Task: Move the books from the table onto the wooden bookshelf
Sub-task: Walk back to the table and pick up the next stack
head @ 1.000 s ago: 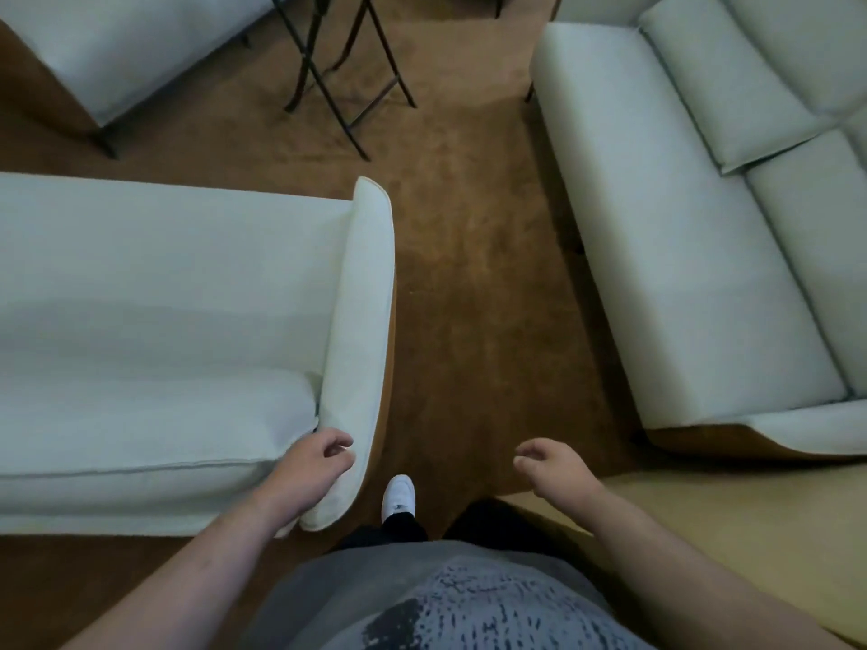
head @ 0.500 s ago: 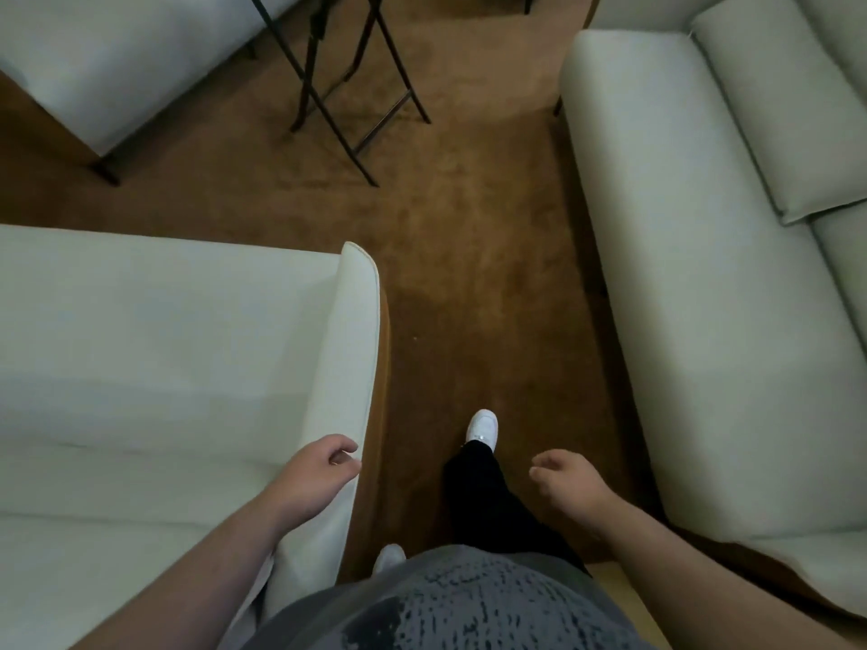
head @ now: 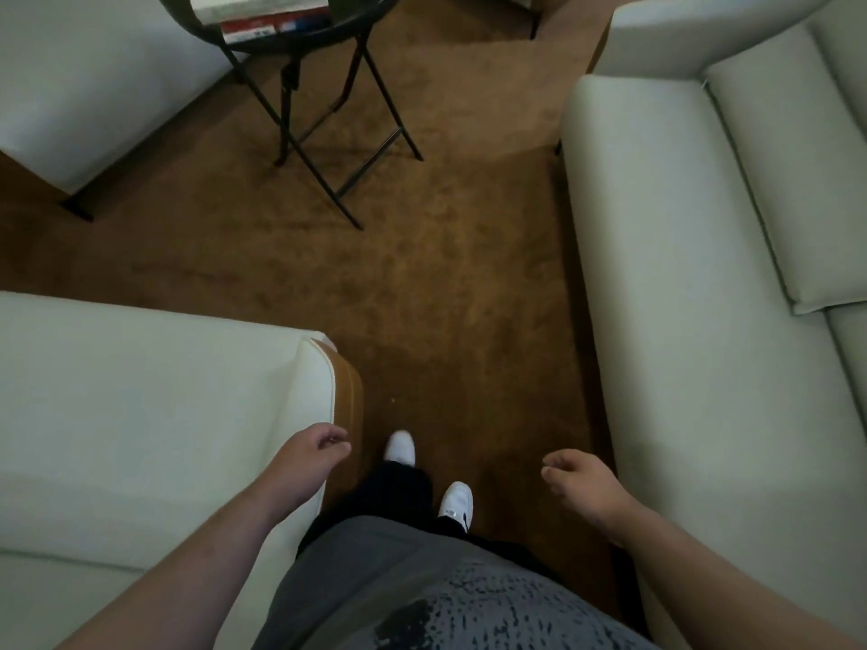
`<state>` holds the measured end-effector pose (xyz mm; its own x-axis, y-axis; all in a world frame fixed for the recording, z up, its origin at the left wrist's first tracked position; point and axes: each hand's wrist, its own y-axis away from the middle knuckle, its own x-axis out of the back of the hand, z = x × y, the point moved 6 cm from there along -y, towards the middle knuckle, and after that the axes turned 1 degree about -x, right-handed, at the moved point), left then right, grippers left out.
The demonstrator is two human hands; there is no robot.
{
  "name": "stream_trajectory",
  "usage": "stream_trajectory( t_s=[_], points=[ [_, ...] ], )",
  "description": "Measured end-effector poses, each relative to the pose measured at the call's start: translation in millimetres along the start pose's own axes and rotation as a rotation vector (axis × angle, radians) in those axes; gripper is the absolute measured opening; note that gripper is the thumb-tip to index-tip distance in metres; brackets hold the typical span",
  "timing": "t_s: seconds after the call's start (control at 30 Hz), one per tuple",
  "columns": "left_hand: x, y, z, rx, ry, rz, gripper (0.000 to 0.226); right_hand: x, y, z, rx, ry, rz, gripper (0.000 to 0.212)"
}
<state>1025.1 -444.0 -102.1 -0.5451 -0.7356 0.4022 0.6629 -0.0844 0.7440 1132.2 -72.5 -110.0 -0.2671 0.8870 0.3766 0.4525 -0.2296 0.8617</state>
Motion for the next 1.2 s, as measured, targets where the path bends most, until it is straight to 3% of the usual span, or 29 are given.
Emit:
stream_trajectory(
  t_s=[0.5,1.2],
  points=[
    [124,-203,177,-0.027,0.036,-0.036,0.028,125,-135,-239,0.043,-0.004,0.079,0.033],
    [224,-365,338,0.068,0.232,0.055,0.015,276,-315,-498,0.169,0.222,-0.022,0.036]
  ],
)
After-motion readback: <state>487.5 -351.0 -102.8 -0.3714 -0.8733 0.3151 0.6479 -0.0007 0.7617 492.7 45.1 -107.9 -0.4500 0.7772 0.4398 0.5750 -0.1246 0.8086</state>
